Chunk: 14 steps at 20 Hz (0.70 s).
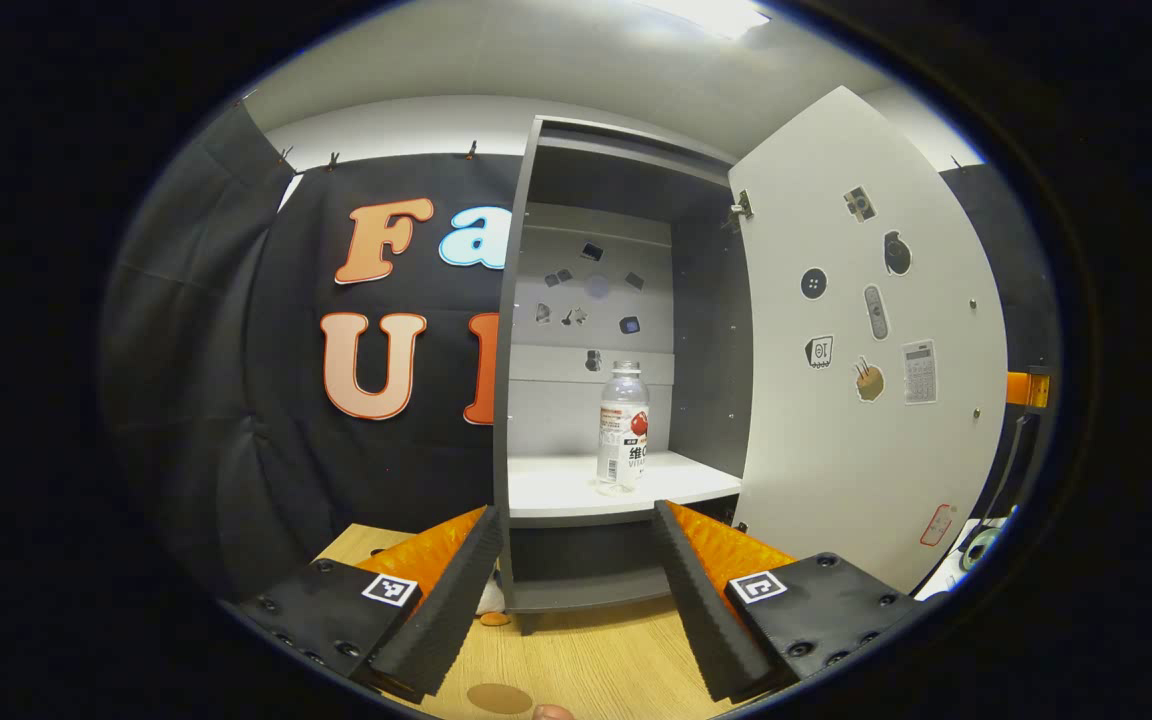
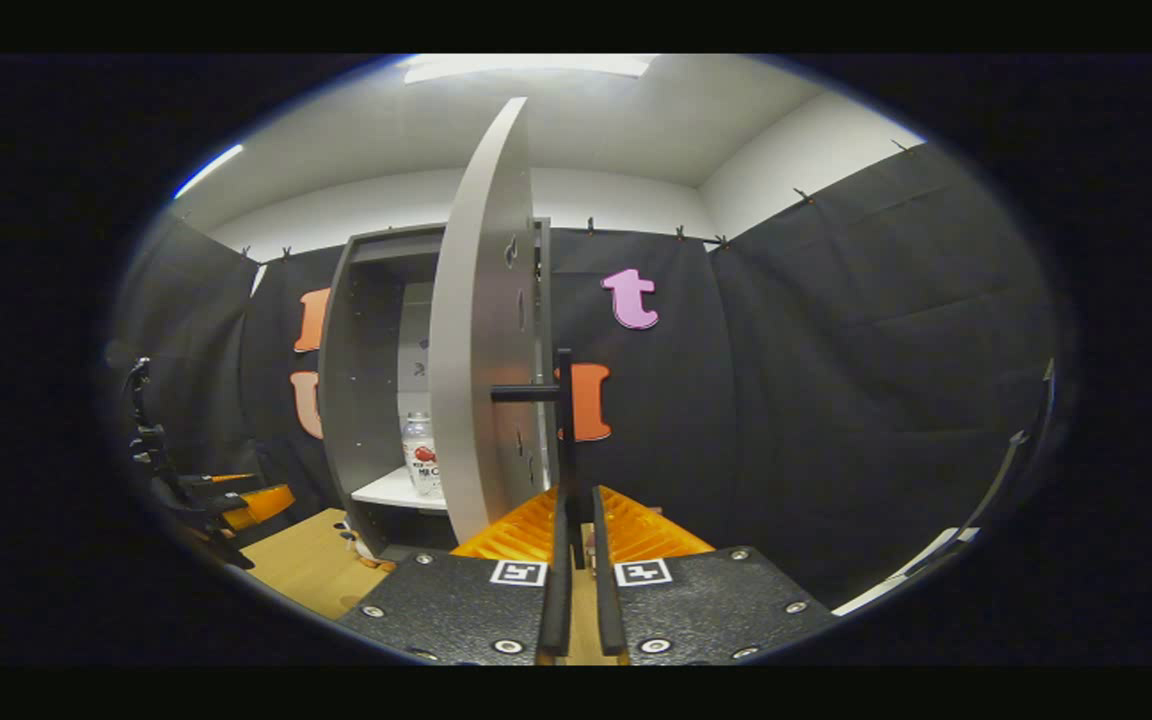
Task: Open the cabinet door with the right hand, grasp the bottle in the cabinet with the left hand and place it on the coaster, then close the cabinet door with the right hand.
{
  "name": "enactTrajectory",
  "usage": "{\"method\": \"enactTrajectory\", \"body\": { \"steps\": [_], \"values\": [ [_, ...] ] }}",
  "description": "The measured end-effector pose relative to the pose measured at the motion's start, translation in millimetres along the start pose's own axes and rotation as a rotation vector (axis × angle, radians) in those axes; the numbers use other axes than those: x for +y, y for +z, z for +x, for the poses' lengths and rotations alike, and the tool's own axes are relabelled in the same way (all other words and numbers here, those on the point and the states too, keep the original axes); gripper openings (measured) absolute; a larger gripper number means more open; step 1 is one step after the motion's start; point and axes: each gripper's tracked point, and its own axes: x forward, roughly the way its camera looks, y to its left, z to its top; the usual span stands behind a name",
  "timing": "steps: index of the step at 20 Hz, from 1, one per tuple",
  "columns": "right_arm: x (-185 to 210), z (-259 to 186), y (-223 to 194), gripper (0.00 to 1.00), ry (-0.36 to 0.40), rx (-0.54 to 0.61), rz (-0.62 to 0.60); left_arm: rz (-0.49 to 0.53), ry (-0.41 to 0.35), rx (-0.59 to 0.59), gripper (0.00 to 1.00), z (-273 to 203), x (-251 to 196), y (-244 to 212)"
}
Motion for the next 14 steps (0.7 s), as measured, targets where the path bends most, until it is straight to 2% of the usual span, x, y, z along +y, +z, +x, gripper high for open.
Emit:
{"method": "enactTrajectory", "body": {
  "steps": [1,2,4,5,7,8,9,10,11,13,14],
  "values": [
    [-2.8,1.0,0.6,0.12,-0.003,0.0,-0.005,-0.002,-0.003,0.004,0.97,1.2,-4.0,-1.1],
    [-4.2,0.1,0.7,0.24,-0.006,0.001,-0.006,-0.007,-0.007,0.007,0.97,1.7,-6.9,-2.5],
    [-8.3,-5.4,2.2,0.38,-0.026,0.007,-0.012,-0.02,-0.014,0.014,0.98,3.1,-13.3,-2.3],
    [-12.8,-8.2,1.7,0.41,-0.045,0.012,-0.021,-0.027,-0.017,0.018,0.99,3.9,-15.1,-3.3],
    [-22.4,-17.5,1.4,0.53,-0.097,0.019,-0.05,-0.042,-0.023,0.029,0.99,6.4,-18.1,-6.1],
    [-27.0,-23.8,0.6,0.62,-0.125,0.022,-0.071,-0.05,-0.028,0.036,0.96,7.4,-19.9,-8.5],
    [-32.1,-30.4,0.3,0.65,-0.154,0.023,-0.093,-0.057,-0.031,0.04,0.98,8.0,-20.7,-9.5],
    [-35.1,-37.7,0.3,0.73,-0.173,0.024,-0.111,-0.061,-0.036,0.043,0.98,9.6,-21.2,-9.2],
    [-32.6,-44.4,1.4,0.7,-0.184,0.023,-0.113,-0.063,-0.044,0.046,0.98,10.8,-22.6,-9.4],
    [-19.4,-54.0,0.1,0.81,-0.173,0.023,-0.095,-0.057,-0.059,0.052,0.98,15.5,-25.0,-8.9],
    [-12.6,-60.0,-1.5,0.82,-0.17,0.026,-0.09,-0.049,-0.067,0.051,0.98,17.7,-25.5,-8.0]
  ]
}}
